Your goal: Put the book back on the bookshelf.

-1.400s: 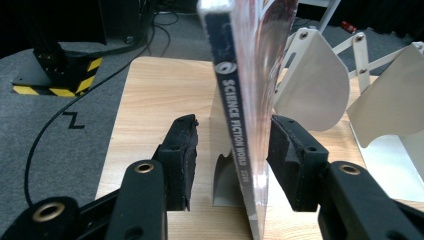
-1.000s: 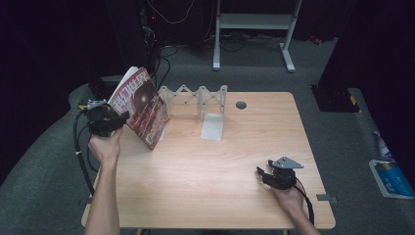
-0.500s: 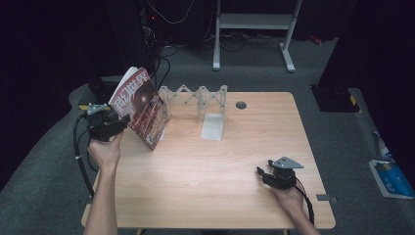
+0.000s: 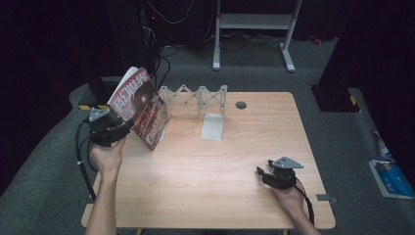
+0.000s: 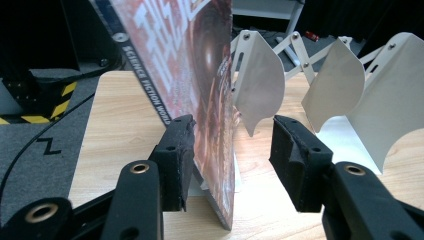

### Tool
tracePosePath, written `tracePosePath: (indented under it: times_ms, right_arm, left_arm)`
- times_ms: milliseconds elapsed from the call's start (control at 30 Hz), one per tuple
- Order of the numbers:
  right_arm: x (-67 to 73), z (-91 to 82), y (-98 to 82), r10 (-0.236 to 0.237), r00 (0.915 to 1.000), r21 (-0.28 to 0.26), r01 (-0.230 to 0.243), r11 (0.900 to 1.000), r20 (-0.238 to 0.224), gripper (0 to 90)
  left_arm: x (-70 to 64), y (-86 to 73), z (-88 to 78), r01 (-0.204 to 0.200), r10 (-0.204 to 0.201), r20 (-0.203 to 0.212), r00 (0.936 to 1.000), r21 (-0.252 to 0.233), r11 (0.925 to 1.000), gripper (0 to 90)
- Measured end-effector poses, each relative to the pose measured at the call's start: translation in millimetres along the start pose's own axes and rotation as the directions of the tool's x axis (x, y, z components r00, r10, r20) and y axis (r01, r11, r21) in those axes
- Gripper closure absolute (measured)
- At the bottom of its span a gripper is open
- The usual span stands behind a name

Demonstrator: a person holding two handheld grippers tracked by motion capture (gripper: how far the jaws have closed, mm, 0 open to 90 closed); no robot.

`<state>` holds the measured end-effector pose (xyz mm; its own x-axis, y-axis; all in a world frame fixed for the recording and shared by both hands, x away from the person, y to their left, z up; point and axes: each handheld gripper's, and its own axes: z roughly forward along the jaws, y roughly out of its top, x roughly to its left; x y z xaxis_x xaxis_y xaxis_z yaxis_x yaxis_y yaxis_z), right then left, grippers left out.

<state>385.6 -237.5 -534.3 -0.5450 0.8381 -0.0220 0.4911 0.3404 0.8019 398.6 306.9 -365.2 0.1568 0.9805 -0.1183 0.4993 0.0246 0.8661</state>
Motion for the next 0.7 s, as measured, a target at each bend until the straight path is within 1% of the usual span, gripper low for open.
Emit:
tracePosePath:
  times_ms: [200, 267, 400, 533, 600, 700]
  right_arm:
    - [0.0, 0.1, 0.0, 0.000, 1.0000, 0.000, 0.000, 1.000, 0.000, 41.2]
    - [-0.1, 0.0, 0.0, -0.002, 1.0000, -0.001, 0.002, 1.000, 0.001, 41.2]
    - [0.1, 0.0, 0.1, 0.002, 1.0000, 0.000, -0.002, 1.000, 0.000, 41.2]
    - [0.0, 0.0, 0.0, 0.001, 1.0000, 0.000, -0.001, 1.000, 0.000, 41.2]
    - [0.2, 0.0, 0.0, 0.002, 1.0000, 0.001, -0.002, 1.000, 0.000, 41.2]
    - [0.2, 0.0, 0.1, 0.002, 1.0000, 0.001, -0.002, 1.000, 0.000, 41.2]
  left_arm:
    - [-6.3, -1.0, -2.0, -0.017, 0.017, 0.018, 0.9997, -0.004, 0.9999, 51.9]
    - [-7.7, -1.9, -2.3, -0.013, 0.013, 0.026, 0.9996, -0.009, 0.9999, 51.9]
    - [-10.8, -3.4, -1.7, -0.019, 0.019, 0.037, 0.9991, -0.002, 0.9998, 51.7]
    - [-13.7, -4.6, -1.6, -0.016, 0.017, 0.049, 0.9987, -0.004, 0.9999, 51.4]
    - [-17.0, -4.9, -0.8, -0.028, 0.028, 0.053, 0.9982, 0.000, 0.9996, 51.2]
    - [-19.8, -5.4, -1.2, -0.026, 0.027, 0.063, 0.9977, -0.004, 0.9996, 51.0]
